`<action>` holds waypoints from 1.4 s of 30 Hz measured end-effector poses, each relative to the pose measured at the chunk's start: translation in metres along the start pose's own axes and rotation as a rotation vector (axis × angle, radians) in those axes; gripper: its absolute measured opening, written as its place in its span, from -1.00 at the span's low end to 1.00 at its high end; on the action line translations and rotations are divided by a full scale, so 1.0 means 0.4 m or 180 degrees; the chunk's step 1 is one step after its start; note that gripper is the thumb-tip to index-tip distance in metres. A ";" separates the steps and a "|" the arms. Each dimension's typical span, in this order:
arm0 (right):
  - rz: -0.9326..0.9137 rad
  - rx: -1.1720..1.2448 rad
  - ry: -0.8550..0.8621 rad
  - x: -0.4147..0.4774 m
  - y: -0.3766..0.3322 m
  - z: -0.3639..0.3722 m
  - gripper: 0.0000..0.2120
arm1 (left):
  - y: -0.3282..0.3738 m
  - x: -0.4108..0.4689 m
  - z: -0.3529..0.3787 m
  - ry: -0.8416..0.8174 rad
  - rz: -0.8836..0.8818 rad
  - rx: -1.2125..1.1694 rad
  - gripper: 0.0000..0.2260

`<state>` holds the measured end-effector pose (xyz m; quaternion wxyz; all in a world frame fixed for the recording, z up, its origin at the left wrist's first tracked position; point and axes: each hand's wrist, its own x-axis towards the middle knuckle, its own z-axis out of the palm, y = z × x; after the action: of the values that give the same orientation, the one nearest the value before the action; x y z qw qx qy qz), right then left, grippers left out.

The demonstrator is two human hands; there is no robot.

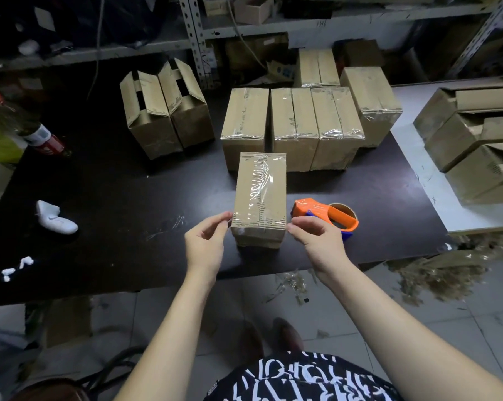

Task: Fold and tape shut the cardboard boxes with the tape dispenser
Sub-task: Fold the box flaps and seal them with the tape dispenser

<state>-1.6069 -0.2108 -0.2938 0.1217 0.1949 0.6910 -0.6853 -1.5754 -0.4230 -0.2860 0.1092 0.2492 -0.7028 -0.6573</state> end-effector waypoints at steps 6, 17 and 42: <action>-0.1250 -0.0975 0.0122 -0.039 -0.014 -0.013 -0.91 | -0.015 -0.010 -0.004 -0.0137 0.0399 0.0385 -0.80; -0.2573 -0.1883 -0.0710 -0.006 -0.037 -0.052 -0.74 | -0.046 0.043 -0.076 -0.0790 0.2555 0.1784 -0.81; -0.2683 -0.1760 -0.0687 0.027 -0.007 -0.042 -0.89 | -0.044 0.050 -0.053 -0.0762 0.2938 0.1734 -0.91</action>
<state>-1.6163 -0.1930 -0.2953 -0.0475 -0.2119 0.8485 -0.4827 -1.5784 -0.4516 -0.3045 0.2371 -0.1423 -0.8914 -0.3592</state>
